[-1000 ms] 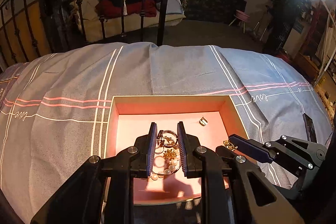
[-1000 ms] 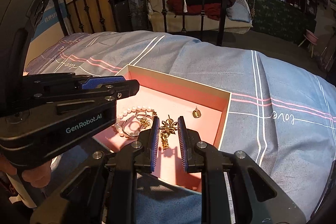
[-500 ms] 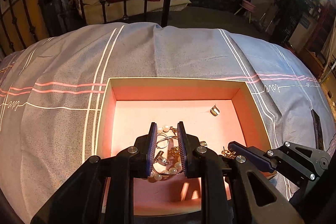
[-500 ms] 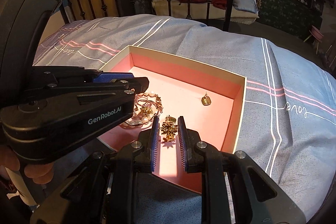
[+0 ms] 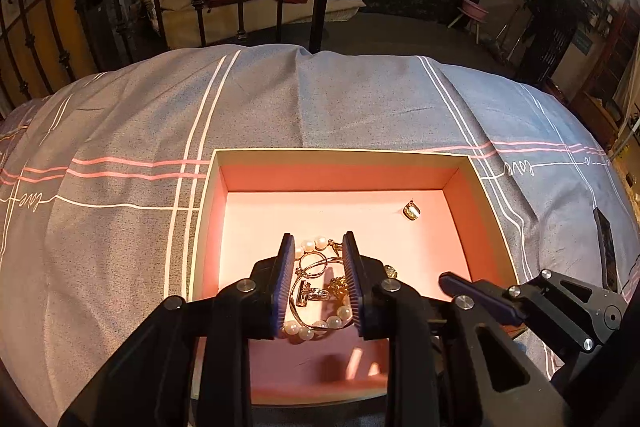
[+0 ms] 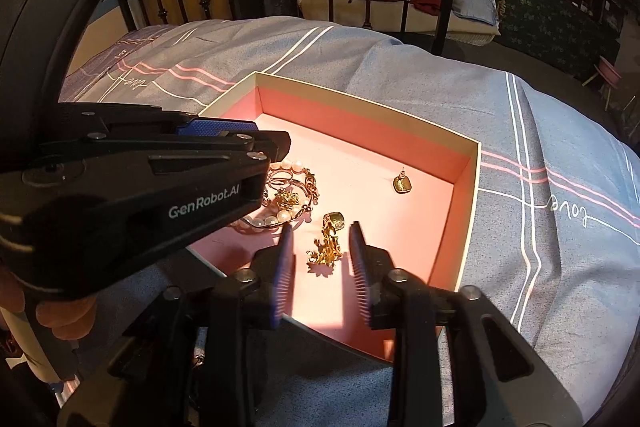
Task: Organize jewelry
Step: 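Carry both pieces into the box, open both tools and withdraw, then lower the right tool onto the tan-strap watch and close on its strap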
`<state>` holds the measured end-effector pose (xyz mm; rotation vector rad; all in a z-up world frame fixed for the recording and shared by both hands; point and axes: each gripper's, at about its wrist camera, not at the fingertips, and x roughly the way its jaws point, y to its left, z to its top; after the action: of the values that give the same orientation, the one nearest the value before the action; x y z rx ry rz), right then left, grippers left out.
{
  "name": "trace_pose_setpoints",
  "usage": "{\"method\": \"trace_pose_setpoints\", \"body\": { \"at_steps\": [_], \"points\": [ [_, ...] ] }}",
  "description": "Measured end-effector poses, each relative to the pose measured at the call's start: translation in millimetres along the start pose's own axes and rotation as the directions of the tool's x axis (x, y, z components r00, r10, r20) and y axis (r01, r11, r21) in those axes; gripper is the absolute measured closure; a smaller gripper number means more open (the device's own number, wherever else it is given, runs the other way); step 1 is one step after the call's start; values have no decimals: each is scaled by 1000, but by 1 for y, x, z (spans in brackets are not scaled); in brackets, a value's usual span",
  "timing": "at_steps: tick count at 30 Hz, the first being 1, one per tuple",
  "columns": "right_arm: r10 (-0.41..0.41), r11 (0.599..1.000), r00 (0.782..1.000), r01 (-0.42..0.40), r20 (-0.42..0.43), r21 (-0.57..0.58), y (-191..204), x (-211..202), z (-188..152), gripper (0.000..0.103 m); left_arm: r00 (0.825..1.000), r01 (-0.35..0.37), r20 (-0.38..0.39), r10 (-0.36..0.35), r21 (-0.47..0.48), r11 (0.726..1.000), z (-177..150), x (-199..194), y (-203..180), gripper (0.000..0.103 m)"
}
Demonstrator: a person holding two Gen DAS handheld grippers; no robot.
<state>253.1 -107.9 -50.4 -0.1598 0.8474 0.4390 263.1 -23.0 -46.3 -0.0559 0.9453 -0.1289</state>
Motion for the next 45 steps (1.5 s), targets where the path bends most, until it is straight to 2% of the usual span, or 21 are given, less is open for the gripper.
{"method": "trace_pose_setpoints", "body": {
  "at_steps": [1, 2, 4, 6, 10, 12, 16, 19, 24, 26, 28, 29, 30, 31, 33, 34, 36, 37, 38, 39, 45],
  "points": [
    [-13, 1000, 1000, 13, 25, -2, 1, -7, -2, 27, 1000, 0, 10, 1, -9, 1000, 0, -5, 1, 60],
    [-20, 1000, 999, 20, 48, -1, 2, -14, -4, 24, 1000, 3, 27, -3, -15, 1000, -1, -10, 3, 54],
    [-20, 1000, 996, 19, 85, 12, 2, -30, -10, 23, 999, 8, 54, -7, -12, 1000, -3, -23, 4, 48],
    [-13, 999, 992, 8, 127, 46, -2, -49, -21, 20, 997, 17, 81, -16, -11, 1000, -10, -37, 6, 38],
    [78, 990, 981, -98, 180, 106, -5, -77, -50, 14, 992, 63, 112, -60, -23, 998, -36, -63, 13, 34],
    [100, 989, 980, -117, 170, 91, 2, -82, -67, 14, 991, 76, 113, -72, -31, 997, -53, -73, 16, 34],
    [105, 993, 991, -108, 85, 36, 19, -68, -86, 14, 992, 73, 102, -68, -40, 997, -86, -84, 22, 34],
    [111, 994, 993, -112, 35, 10, 28, -55, -85, 14, 996, 51, 69, -49, -30, 998, -103, -77, 24, 34],
    [115, 992, 993, -114, 13, -55, 43, -43, -76, 15, 999, 25, 29, -24, -32, 999, -108, -61, 29, 35],
    [115, 991, 993, -114, 18, -69, 46, -44, -76, 24, 999, 19, 29, -18, -29, 999, -108, -59, 29, 35],
    [120, 991, 993, -118, 15, -69, 46, -47, -77, 47, 1000, 16, 18, -15, -27, 1000, -109, -56, 29, 36],
    [125, 990, 992, -124, 10, -67, 46, -47, -77, 56, 1000, 20, 16, -19, -25, 1000, -110, -56, 29, 38],
    [121, 990, 993, -121, 5, -67, 45, -48, -78, 68, 1000, 22, 14, -22, -20, 1000, -110, -55, 28, 42],
    [117, 991, 993, -117, 2, -71, 45, -50, -78, 75, 1000, 24, 11, -24, -13, 1000, -111, -54, 26, 45],
    [122, 990, 993, -121, 5, -69, 44, -54, -81, 84, 999, 34, 7, -34, 1, 999, -111, -53, 23, 54],
    [125, 990, 992, -124, 8, -65, 44, -56, -82, 85, 999, 39, 6, -39, 9, 999, -112, -53, 21, 57],
    [123, 991, 992, -121, 17, -64, 44, -61, -85, 87, 999, 33, 12, -34, 28, 999, -113, -54, 17, 75],
    [121, 991, 992, -119, 20, -62, 44, -63, -86, 87, 999, 37, 11, -38, 38, 999, -114, -54, 15, 79],
    [118, 991, 993, -116, 26, -62, 45, -65, -87, 87, 999, 37, 12, -38, 49, 998, -115, -54, 13, 93],
    [120, 991, 992, -118, 30, -60, 45, -66, -88, 87, 999, 27, 17, -28, 61, 998, -116, -55, 11, 98],
    [111, 993, 992, -108, 58, -52, 43, -75, -86, 88, 999, 33, 26, -36, 91, 995, -116, -60, 1, 100]
  ]
}}
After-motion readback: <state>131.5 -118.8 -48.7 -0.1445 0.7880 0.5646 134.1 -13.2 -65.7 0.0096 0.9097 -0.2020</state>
